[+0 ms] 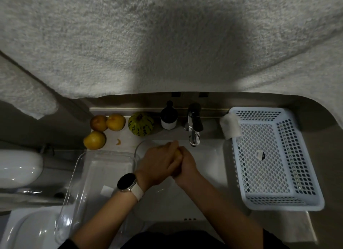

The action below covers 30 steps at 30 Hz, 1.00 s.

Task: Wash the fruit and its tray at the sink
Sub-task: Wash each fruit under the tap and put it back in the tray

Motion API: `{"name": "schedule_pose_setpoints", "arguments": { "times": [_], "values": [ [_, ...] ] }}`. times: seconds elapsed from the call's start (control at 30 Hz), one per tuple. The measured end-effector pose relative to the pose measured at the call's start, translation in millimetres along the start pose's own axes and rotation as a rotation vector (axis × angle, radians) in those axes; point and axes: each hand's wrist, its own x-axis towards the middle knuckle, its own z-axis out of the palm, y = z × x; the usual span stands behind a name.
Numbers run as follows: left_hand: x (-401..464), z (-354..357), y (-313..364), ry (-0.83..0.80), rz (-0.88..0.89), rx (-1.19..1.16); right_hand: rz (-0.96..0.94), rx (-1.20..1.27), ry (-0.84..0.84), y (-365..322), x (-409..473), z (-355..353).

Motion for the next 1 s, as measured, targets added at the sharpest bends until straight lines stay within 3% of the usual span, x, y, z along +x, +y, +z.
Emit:
{"name": "schedule_pose_setpoints", "arguments": {
  "times": [0.07, 0.13, 0.2, 0.33, 0.4, 0.47, 0.53, 0.57, 0.6, 0.67, 0.77, 0.87, 0.93, 1.0],
  "values": [
    [-0.5, 2.2, 1.1, 0.046, -0.011, -0.048, 0.032, 0.053, 0.000, -4.2, 0.3, -0.3],
    [0.2, 5.4, 3.4, 0.176, -0.153, -0.214, -0.122, -0.042, 0.058, -4.5, 0.4, 4.3],
    [1.1, 9.7, 7.1, 0.278, -0.310, -0.390, -0.334, -0.097, 0.101, -2.9, -0.5, 10.0],
    [10.2, 8.0, 24.3, 0.286, -0.642, -0.910, -0.887, -0.397, 0.038, 3.2, -6.5, 8.5],
    [9.3, 7.5, 22.0, 0.219, -0.812, -1.112, -1.178, -0.664, -0.009, 5.7, -4.9, 3.3],
    [1.8, 3.9, 12.9, 0.009, -0.883, -1.292, -1.456, -0.971, -0.077, 5.5, 0.6, -3.5],
    [-5.0, 1.7, 2.9, -0.131, -0.866, -1.271, -1.714, -1.223, -0.138, 4.2, 5.1, -10.8],
    [-7.9, 4.0, -0.7, -0.168, -0.778, -1.132, -1.778, -1.307, -0.137, 4.1, 6.7, -15.1],
    [-8.2, 6.2, -0.1, -0.154, -0.682, -0.932, -1.777, -1.329, -0.121, 6.2, 9.3, -17.6],
    [-7.0, 12.1, 4.2, -0.039, -0.545, -0.619, -1.538, -1.118, -0.038, 12.7, 9.0, -15.8],
    [-7.1, 6.7, 12.9, 0.067, -0.354, -0.410, -0.848, -0.543, 0.128, 12.8, 5.3, -1.1],
    [-10.6, 5.4, 9.4, -0.047, -0.202, -0.102, -0.236, -0.346, 0.140, -6.5, 9.7, 0.5],
    [-12.0, 7.9, 10.8, -0.007, -0.213, -0.123, -0.141, -0.412, 0.094, -12.2, 5.0, 0.2],
    [-10.3, 11.5, 11.4, 0.131, -0.297, -0.286, -0.419, -0.567, 0.083, -4.7, 2.4, 2.8]
  ]
}}
